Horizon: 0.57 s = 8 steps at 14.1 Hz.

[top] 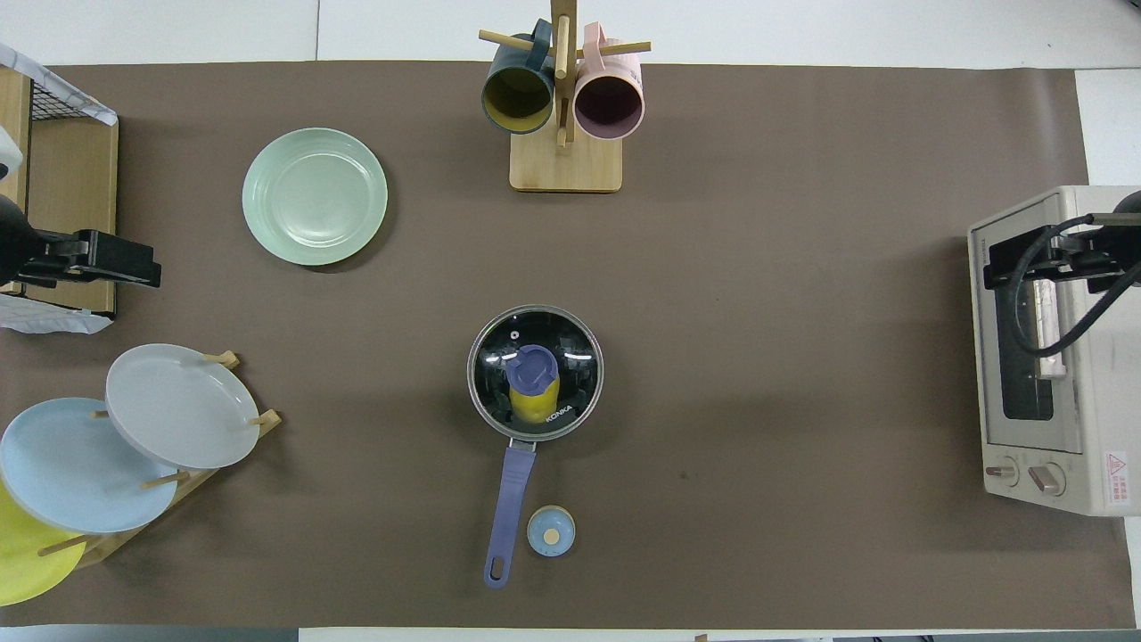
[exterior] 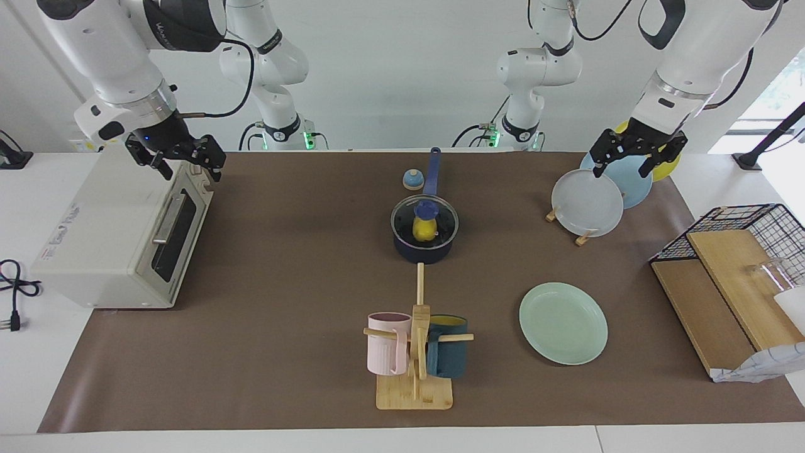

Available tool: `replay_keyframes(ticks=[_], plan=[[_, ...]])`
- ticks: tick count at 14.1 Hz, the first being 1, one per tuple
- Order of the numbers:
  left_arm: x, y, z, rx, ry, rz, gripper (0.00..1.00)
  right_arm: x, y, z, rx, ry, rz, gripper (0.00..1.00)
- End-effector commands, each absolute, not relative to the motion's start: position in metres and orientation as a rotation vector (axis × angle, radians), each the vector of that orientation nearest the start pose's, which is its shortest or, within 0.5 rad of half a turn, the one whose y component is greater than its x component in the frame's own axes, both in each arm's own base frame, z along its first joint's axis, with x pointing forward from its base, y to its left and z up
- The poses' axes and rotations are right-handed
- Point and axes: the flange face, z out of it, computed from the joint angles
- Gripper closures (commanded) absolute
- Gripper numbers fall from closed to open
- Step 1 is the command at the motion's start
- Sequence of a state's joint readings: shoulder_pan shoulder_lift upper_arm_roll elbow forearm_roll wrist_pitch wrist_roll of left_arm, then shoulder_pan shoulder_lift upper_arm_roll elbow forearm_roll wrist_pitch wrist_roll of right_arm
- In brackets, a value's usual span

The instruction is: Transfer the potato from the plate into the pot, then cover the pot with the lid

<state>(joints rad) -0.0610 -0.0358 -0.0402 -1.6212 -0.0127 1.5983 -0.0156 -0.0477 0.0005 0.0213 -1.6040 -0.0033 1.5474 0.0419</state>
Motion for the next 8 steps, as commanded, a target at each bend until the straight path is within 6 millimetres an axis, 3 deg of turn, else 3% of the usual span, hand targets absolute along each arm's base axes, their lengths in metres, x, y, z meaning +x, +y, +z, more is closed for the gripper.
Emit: replay_keyframes(ticks=[1, 4, 8], plan=[[0.537, -0.055, 0.626, -3.135, 0.132, -0.015, 0.00, 0.542, -0.013, 0.616, -3.117, 0.072, 0.055, 0.00], [0.537, -0.055, 0.626, -3.135, 0.135, -0.017, 0.00, 0.532, -0.013, 0.632, -3.118, 0.074, 0.021, 0.00], [0.537, -0.054, 0.626, -3.135, 0.130, -0.017, 0.00, 0.535, -0.012, 0.634, -3.119, 0.062, -0.010, 0.00]])
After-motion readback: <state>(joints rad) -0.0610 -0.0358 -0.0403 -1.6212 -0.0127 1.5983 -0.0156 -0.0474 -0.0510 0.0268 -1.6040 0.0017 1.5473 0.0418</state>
